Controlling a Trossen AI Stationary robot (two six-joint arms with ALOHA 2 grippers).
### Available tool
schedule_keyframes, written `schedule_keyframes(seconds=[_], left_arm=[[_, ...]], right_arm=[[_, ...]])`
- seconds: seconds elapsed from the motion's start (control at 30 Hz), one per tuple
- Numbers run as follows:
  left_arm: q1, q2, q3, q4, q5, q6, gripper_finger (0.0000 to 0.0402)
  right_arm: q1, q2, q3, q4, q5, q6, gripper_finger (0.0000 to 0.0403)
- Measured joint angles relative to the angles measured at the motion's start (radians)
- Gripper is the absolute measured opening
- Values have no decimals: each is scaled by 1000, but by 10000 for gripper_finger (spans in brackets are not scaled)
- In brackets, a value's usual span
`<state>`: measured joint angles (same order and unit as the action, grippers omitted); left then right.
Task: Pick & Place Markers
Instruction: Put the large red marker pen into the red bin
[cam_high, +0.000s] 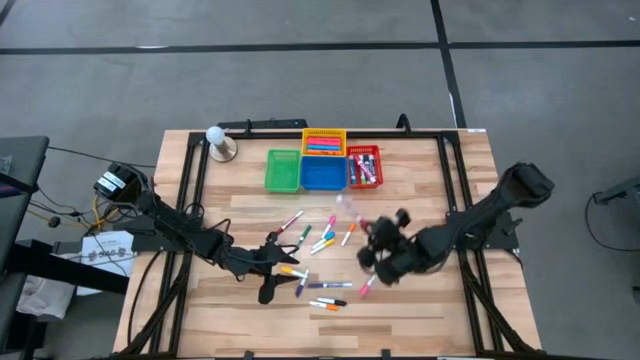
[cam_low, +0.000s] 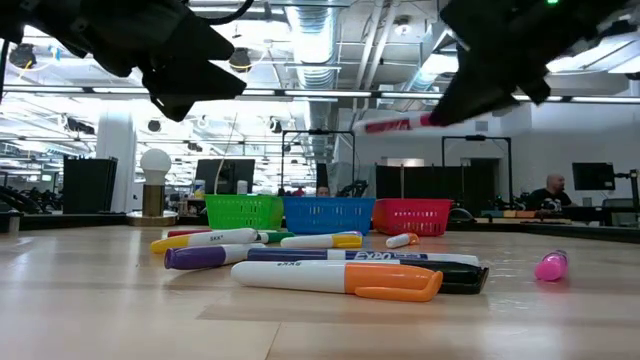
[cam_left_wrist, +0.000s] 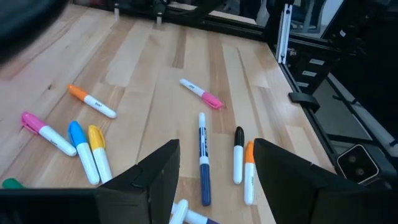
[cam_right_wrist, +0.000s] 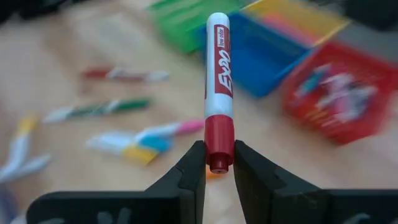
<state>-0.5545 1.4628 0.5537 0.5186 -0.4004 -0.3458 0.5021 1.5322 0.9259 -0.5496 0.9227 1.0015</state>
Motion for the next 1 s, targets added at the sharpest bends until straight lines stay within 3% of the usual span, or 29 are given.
schedule_keyframes(seconds=[0.13,0.27,0.53,0.77,1.0], left_arm=[[0,0,0,4,0,0,205],[0,0,0,6,0,0,205],[0,0,0,13,0,0,205],[0,0,0,14,0,0,205],[0,0,0,14,0,0,205]], right_arm=[[-108,-93,0,-96,15,23,60],[-253,-144,0,-120,-64,-48,60],[-514,-93,0,-110,-187,-194,60],[-627,12,0,-92,-192,-225,60],[-643,102,-1,-41,-195,-277,60]])
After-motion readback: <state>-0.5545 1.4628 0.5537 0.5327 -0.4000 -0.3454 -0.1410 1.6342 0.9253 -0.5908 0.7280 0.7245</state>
